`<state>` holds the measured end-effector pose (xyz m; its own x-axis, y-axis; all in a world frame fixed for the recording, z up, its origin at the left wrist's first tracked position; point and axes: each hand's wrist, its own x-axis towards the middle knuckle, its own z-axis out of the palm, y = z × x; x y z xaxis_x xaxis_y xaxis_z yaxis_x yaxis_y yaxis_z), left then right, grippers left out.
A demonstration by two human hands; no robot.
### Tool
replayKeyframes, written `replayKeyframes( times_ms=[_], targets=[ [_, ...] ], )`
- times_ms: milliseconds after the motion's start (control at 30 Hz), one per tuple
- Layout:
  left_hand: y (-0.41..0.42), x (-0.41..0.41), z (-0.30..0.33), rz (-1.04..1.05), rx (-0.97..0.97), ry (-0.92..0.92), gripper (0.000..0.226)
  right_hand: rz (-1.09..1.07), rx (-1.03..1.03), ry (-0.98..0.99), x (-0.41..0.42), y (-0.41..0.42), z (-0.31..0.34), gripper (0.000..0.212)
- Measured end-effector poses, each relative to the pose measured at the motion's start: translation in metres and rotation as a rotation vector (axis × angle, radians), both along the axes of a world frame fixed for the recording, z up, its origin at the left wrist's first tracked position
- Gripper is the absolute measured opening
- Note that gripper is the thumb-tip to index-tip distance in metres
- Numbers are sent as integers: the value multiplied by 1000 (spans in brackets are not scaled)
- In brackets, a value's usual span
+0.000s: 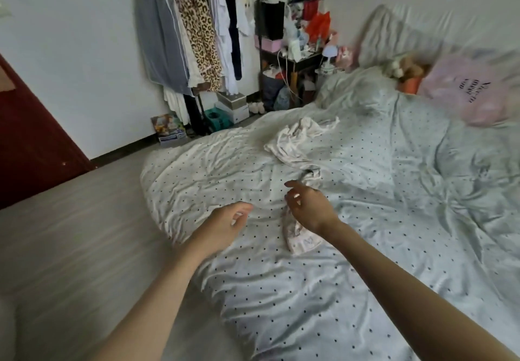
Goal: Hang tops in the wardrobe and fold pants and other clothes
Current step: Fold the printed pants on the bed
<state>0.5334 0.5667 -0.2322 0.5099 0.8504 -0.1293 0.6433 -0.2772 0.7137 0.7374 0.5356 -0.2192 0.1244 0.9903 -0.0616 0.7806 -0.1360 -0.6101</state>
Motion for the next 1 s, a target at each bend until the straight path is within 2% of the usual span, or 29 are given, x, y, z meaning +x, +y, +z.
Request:
replayKeyframes(
  times_ms=[133, 300, 600, 700, 867, 1000],
  targets=[
    [46, 39, -11, -9, -39, 19, 30, -48, -55, -1, 49, 32, -8, 37],
    [113, 80, -24, -34, -69, 34, 31, -96, -28, 14, 98, 90, -15, 36],
    [257, 118, -50, -129, -16, 111, 34, -199, -42, -6, 129, 212, -30, 38],
    [326, 130, -69, -196, -7, 146, 37, -280, -40, -19, 131, 259, -50, 38],
    [430, 155, -115, -348, -1, 222, 51, -403, -162, -16, 129, 341, -88, 40],
    [484, 173, -164, -364, 0, 365, 63, -446, -252, -48, 128, 389, -126, 47]
  ],
)
